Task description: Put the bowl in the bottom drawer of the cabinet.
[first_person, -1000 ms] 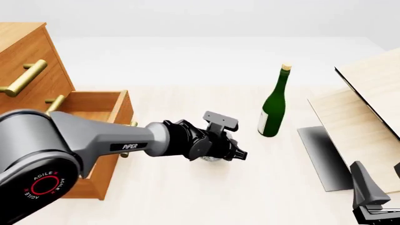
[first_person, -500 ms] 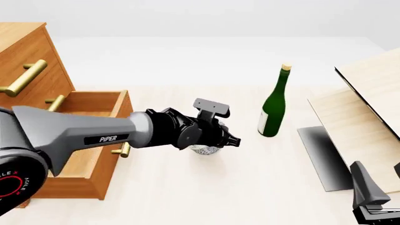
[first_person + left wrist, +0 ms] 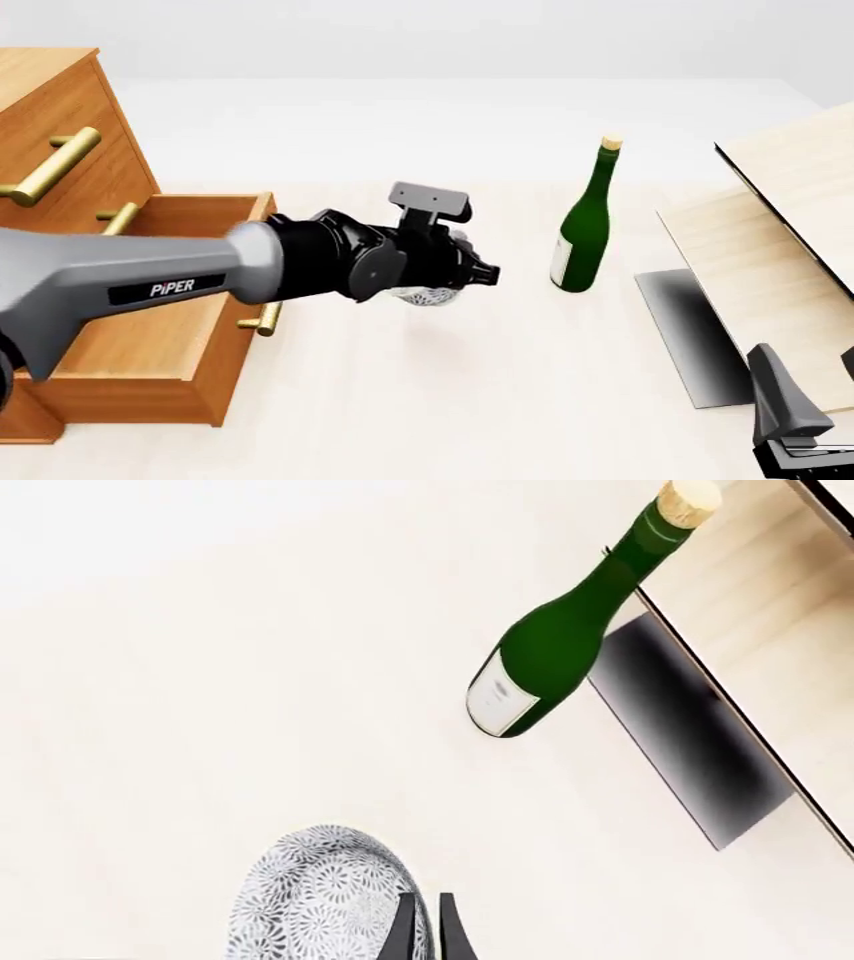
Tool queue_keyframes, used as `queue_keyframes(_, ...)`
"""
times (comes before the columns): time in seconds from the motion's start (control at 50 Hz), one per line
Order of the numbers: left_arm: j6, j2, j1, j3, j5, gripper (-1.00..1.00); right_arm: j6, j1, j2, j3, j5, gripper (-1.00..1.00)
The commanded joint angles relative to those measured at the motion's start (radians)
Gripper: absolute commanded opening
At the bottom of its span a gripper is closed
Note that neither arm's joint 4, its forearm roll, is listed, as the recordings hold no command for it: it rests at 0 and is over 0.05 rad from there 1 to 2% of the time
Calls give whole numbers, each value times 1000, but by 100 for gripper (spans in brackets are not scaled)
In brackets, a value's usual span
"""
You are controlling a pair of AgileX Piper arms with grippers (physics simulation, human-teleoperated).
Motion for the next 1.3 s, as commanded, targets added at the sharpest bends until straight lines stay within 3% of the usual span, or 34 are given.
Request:
queue_keyframes(0.02, 18, -42, 18, 11, -11, -100, 0, 0, 0, 0, 0, 100)
queue_keyframes(0.56, 67, -168, 74, 54, -1, -100, 0, 0, 0, 0, 0, 100)
queue_keyframes(1.3, 42, -317, 162, 203, -64, -100, 0, 0, 0, 0, 0, 100)
